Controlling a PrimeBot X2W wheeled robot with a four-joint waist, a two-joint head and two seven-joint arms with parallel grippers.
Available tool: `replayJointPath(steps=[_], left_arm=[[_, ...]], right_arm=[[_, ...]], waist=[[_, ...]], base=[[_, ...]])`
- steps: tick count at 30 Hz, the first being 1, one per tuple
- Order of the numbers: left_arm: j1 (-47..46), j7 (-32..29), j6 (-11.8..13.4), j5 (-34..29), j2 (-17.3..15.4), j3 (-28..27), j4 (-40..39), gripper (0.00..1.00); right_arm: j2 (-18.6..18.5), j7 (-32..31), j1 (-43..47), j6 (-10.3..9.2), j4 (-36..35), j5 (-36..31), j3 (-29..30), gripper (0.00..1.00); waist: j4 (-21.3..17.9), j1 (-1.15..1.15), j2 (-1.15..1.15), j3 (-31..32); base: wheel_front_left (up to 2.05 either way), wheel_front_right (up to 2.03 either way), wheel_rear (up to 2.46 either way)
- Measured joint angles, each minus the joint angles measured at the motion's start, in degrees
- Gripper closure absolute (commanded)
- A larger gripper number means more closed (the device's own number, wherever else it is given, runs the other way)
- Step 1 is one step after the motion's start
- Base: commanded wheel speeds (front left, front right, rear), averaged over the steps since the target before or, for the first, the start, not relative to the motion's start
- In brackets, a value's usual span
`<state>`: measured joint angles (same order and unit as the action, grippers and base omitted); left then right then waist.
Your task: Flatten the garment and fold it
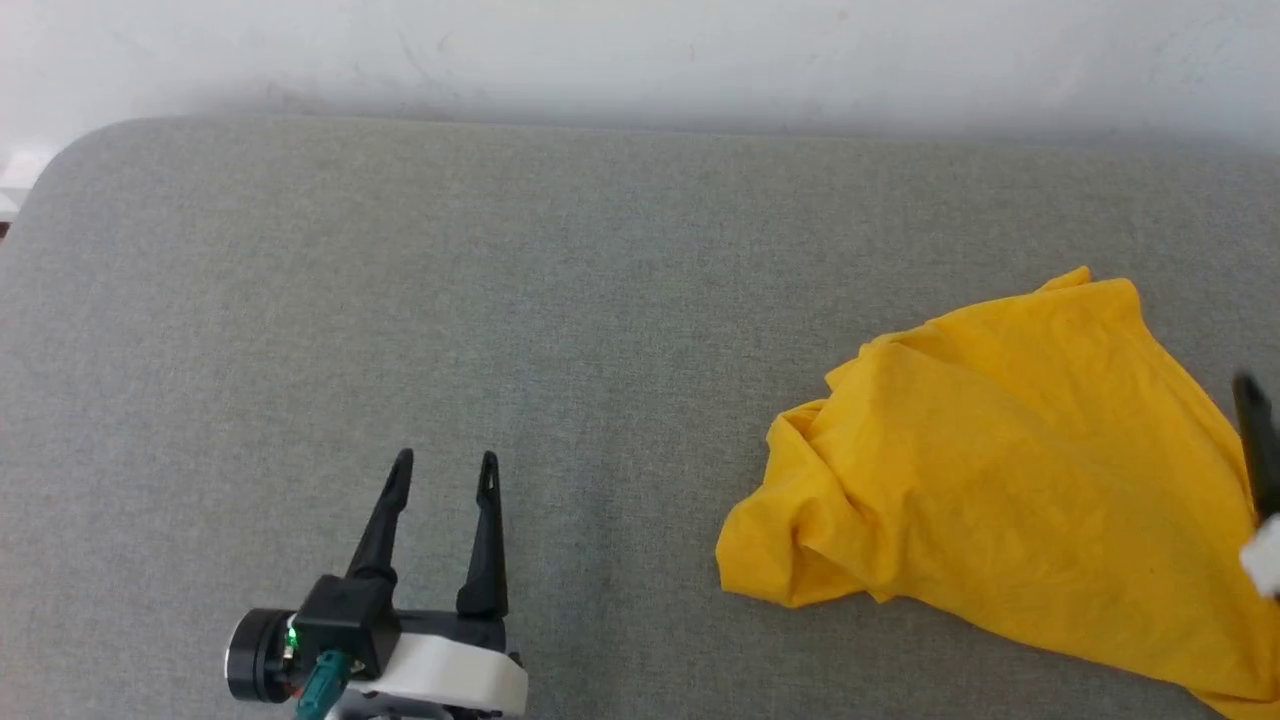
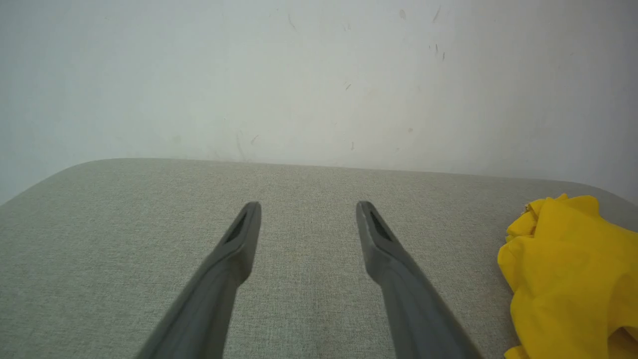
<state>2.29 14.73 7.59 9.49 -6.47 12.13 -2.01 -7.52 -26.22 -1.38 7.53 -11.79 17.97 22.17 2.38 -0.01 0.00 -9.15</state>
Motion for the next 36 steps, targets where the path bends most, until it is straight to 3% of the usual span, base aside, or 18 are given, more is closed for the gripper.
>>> replayJointPath(steps=[4, 10, 15, 21, 22, 23, 24, 31, 36], left_arm=[[-0.5, 0.0, -0.1, 0.0, 0.2, 0.6, 0.0, 0.0], [-1.8, 0.0, -0.5, 0.0, 0.6, 1.1, -0.1, 0.0], [-3.5, 0.0, -0.5, 0.0, 1.0, 1.4, -0.4, 0.0], [-5.0, 0.0, -0.5, -0.1, 1.5, 1.8, -0.2, 0.0], [-5.1, 0.0, -0.5, -0.1, 1.7, 1.8, -0.2, 0.0], [-5.1, 0.0, -0.5, -0.1, 1.7, 1.9, -0.1, 0.0], [-5.2, 0.0, -0.5, -0.1, 1.8, 1.9, 0.0, 0.0], [-5.3, 0.0, -0.5, -0.5, 2.2, 1.3, 0.3, 0.0], [-5.2, 0.0, -0.5, -0.5, 2.3, 0.7, 0.8, 0.0]], right_arm=[[-3.6, -2.1, -7.3, 0.01, 2.3, -0.5, -4.0, 0.0], [-8.5, -5.3, -14.4, 0.01, 14.9, -3.6, -6.2, 0.0], [-10.4, -10.5, -17.2, 0.0, 23.7, -4.4, -10.0, 0.0], [-11.7, -12.1, -19.0, 0.01, 28.8, -4.4, -13.0, 0.0], [-12.1, -12.2, -19.5, 0.01, 29.3, -4.4, -13.0, 0.23], [-12.4, -12.1, -20.0, 0.01, 29.9, -4.5, -12.7, 0.67], [-12.5, -11.8, -20.5, 0.04, 30.4, -4.9, -12.5, 1.0], [-12.1, -5.9, -22.1, 0.05, 30.7, -5.1, -12.1, 1.0], [-11.6, -1.6, -24.8, 0.02, 24.3, -2.2, -12.8, 1.0]], waist=[[0.7, 0.0, 0.0, -0.8], [2.6, 0.01, 0.0, -3.3], [4.4, 0.02, 0.0, -6.1], [6.8, 0.01, 0.0, -9.0], [7.2, 0.0, 0.0, -9.3], [7.5, 0.0, 0.0, -9.6], [7.7, 0.0, 0.0, -9.9], [7.4, 0.02, 0.0, -9.9], [5.9, 0.01, 0.0, -7.8]], base=[[0.0, 0.0, 0.0], [0.0, 0.0, 0.0], [0.0, 0.0, 0.0], [0.0, 0.0, 0.0], [0.0, 0.0, 0.0], [0.0, 0.0, 0.0], [0.0, 0.0, 0.0], [0.0, 0.0, 0.0], [0.0, 0.0, 0.0]])
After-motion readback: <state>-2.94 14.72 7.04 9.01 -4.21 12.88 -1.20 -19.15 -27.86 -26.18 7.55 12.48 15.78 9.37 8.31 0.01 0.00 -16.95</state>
